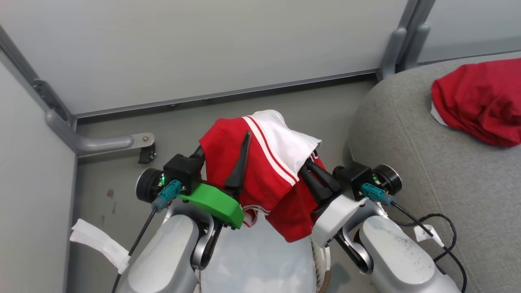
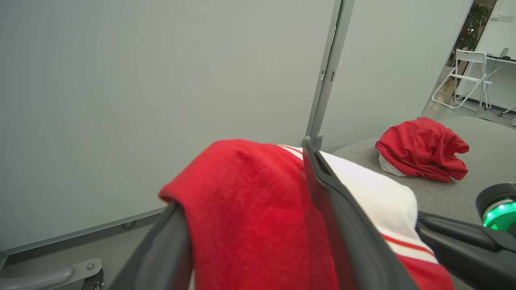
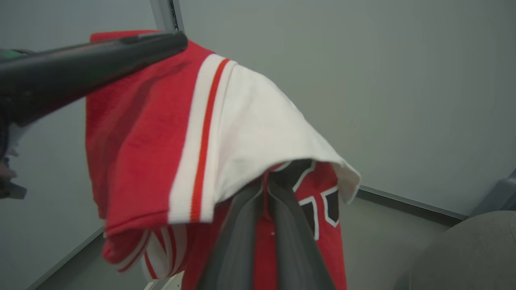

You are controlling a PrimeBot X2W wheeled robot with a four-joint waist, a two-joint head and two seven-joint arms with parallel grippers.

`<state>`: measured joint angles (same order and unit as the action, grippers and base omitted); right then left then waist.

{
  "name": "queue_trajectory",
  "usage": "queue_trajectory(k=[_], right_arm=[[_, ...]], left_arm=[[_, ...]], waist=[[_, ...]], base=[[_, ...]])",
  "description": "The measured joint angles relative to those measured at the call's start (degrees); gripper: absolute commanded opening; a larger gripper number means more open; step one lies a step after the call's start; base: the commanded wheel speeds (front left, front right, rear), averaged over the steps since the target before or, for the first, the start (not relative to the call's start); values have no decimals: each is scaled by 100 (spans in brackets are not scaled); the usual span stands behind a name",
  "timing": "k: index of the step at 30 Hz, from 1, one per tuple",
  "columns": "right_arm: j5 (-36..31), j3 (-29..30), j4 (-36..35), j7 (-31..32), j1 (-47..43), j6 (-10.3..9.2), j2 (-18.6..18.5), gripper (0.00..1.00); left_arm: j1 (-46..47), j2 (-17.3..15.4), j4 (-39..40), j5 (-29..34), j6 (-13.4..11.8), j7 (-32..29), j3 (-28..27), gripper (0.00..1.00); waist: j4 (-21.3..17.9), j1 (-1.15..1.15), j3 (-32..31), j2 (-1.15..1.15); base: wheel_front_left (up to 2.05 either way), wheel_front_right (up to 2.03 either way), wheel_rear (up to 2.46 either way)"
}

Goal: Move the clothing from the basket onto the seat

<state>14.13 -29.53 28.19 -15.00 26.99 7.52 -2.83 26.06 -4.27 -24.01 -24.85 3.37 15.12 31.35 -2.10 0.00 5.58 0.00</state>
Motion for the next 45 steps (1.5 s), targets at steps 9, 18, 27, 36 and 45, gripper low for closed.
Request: queue_trajectory(k=[9, 18, 27, 36, 45], right_arm=[[44, 533, -728, 0, -383, 0, -2, 0], [77, 957, -1211, 1, -667, 0, -7, 0], [-113, 1912, -1750, 0, -757, 0, -19, 0], [-476, 2758, -1989, 0, 263, 0, -714, 0], [-995, 3231, -1256, 0, 2086, 1, -1627, 0]], left_arm=[[-268, -62, -165, 300, 119, 0, -541, 100], [-436, -31, -232, 497, 237, 1, -955, 100], [-518, 36, -216, 702, 350, 0, -1025, 100], [-293, -54, 115, 912, 397, 1, -811, 100], [400, -374, 730, 827, 403, 0, 252, 100]], waist=[[-849, 0, 76, 0], [-1793, 0, 161, 0], [-2620, 0, 291, 0], [-2838, 0, 896, 0], [-2613, 0, 1788, 0]], base=[[0, 0, 0], [0, 0, 0], [0, 0, 0], [0, 0, 0], [0, 0, 0]])
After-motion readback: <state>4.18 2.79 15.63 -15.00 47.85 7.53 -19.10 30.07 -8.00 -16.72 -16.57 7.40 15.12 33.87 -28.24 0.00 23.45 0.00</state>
